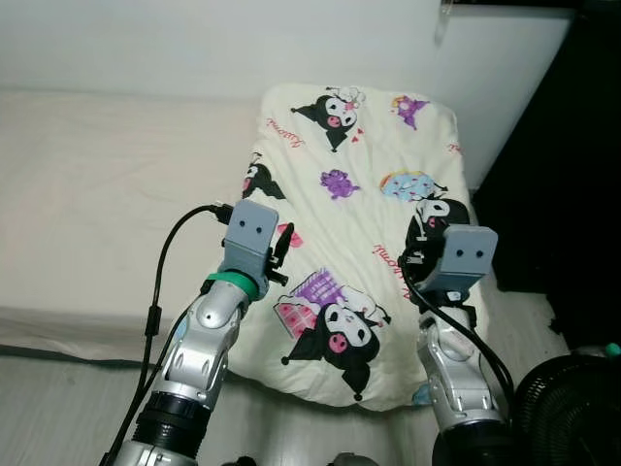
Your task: Clean up the room
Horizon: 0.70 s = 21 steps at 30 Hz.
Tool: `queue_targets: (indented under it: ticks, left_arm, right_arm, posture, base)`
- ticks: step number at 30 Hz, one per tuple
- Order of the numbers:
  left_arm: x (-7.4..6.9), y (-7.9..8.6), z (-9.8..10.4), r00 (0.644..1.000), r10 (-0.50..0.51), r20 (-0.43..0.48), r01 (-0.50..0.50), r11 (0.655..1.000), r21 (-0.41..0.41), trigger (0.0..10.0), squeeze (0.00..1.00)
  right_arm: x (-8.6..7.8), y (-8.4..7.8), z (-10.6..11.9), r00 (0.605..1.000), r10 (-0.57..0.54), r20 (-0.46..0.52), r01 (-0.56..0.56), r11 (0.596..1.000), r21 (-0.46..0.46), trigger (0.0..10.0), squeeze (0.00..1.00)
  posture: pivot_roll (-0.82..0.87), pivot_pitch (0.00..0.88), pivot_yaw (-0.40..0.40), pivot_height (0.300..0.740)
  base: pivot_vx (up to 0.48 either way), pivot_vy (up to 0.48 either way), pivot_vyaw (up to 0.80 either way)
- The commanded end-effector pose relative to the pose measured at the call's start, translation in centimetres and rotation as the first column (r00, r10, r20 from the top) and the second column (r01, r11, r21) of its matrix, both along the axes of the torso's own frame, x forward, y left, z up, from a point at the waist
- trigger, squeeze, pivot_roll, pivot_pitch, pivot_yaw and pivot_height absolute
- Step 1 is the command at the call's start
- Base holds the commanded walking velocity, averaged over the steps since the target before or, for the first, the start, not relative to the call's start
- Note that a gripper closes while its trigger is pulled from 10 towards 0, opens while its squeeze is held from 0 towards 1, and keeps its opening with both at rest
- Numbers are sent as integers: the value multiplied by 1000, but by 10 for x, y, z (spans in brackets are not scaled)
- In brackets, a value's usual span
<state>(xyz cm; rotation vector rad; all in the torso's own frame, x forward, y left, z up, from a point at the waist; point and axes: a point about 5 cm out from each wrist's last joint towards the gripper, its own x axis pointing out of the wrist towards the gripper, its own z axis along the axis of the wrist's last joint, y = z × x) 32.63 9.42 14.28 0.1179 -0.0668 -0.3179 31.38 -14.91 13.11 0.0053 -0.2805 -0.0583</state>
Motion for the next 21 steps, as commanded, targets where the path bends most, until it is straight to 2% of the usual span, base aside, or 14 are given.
queue_targets:
  ticks: [1, 14, 21]
  left_arm:
    - [-1, 5, -8, 999, 19, -32, -18, 1000, 18, 10000, 0]
    - [-1, 4, -6, 1000, 7, -18, -7, 1000, 22, 10000, 0]
    - [-4, 3, -11, 999, -9, -35, 10, 1000, 24, 10000, 0]
  right_arm:
    - [-1, 6, -4, 1000, 18, -14, -18, 1000, 4, 10000, 0]
    - [-1, 7, -5, 1000, 21, -18, -21, 1000, 7, 10000, 0]
    - [-2, 9, -7, 999, 28, -25, -28, 1000, 7, 10000, 0]
  posture:
    - [-57, 56, 72, 739]
    - [-58, 59, 77, 739]
    - [-55, 67, 80, 739]
  base:
    - [0, 0, 0]
    - [0, 0, 0]
    - [0, 0, 0]
